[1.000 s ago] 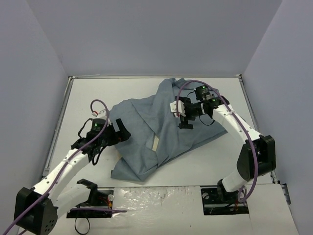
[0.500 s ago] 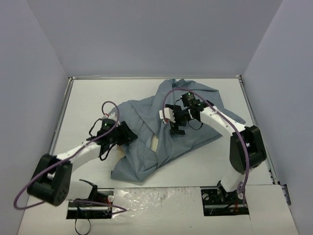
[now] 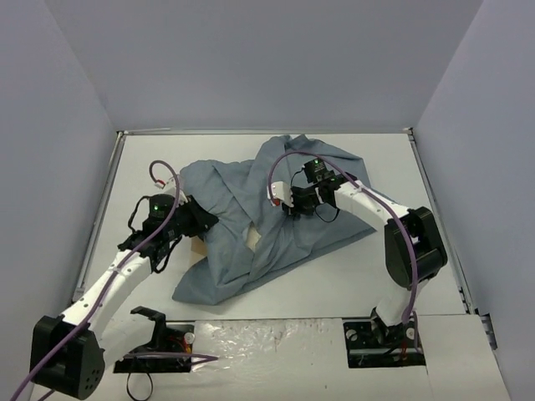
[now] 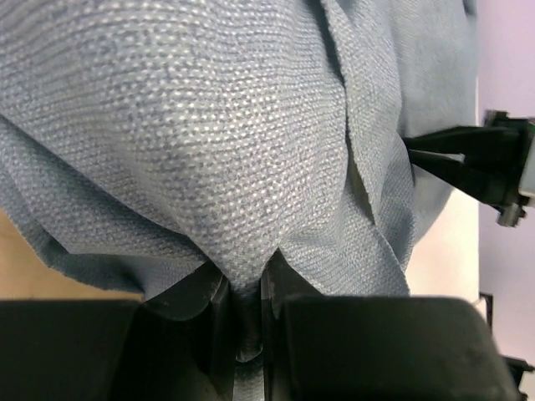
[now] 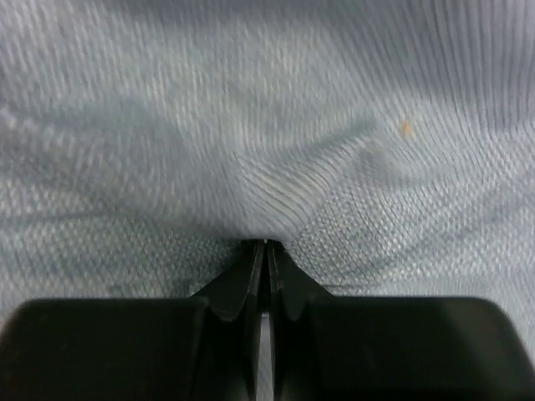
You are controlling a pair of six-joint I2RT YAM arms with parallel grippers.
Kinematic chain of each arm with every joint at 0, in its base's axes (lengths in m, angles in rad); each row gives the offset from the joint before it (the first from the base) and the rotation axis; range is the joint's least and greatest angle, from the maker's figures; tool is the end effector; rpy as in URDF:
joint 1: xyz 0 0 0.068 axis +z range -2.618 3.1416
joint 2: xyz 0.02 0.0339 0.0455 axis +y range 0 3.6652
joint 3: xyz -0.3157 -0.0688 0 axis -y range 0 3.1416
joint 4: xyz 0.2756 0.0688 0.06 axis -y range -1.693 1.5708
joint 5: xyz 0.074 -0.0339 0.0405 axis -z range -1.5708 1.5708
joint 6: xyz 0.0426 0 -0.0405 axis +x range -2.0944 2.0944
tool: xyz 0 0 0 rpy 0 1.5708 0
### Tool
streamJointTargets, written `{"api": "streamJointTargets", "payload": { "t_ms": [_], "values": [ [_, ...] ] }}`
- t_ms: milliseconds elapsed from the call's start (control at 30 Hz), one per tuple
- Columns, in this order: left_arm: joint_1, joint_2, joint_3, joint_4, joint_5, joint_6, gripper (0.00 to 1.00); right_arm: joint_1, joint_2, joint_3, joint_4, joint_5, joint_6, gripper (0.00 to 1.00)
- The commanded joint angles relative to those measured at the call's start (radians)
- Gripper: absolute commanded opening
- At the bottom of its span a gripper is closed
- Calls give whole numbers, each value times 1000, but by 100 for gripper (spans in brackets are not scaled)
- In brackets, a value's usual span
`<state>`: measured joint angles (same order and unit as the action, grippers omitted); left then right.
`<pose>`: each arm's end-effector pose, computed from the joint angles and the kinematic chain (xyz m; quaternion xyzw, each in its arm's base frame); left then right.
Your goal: Remove the pillowcase from the pillow
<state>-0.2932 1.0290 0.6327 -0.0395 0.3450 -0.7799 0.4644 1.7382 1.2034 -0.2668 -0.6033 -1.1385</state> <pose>0.2237 -0.0826 0.2848 -0.1106 0.8285 -0.3951 0.3811 0.3613 0.2080 0.2576 -0.7134 0.5357 0.1414 0.4292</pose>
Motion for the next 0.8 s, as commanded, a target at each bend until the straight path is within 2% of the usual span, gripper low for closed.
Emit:
{"api": "streamJointTargets", "payload": {
  "t_ms": [0,233,333,567,633,733,767],
  "values": [
    [51,-43,50,-97,-55,54,2,-18,-17,12,17,36,52,0],
    [66,57,35,-47,12,34,6,-73,-81,-21,47,76,134,0],
    [69,111,36,-10,28,21,9,-87,-108,-31,63,152,143,0],
    [81,227,93,67,61,5,15,-297,-121,-57,70,203,103,0],
    [89,253,97,78,66,5,15,-345,-131,-71,66,182,91,0],
    [95,284,88,108,77,-2,16,-351,-164,-119,58,131,62,0],
    [97,292,85,139,104,-12,23,-342,-178,-139,58,97,63,0]
  ]
}}
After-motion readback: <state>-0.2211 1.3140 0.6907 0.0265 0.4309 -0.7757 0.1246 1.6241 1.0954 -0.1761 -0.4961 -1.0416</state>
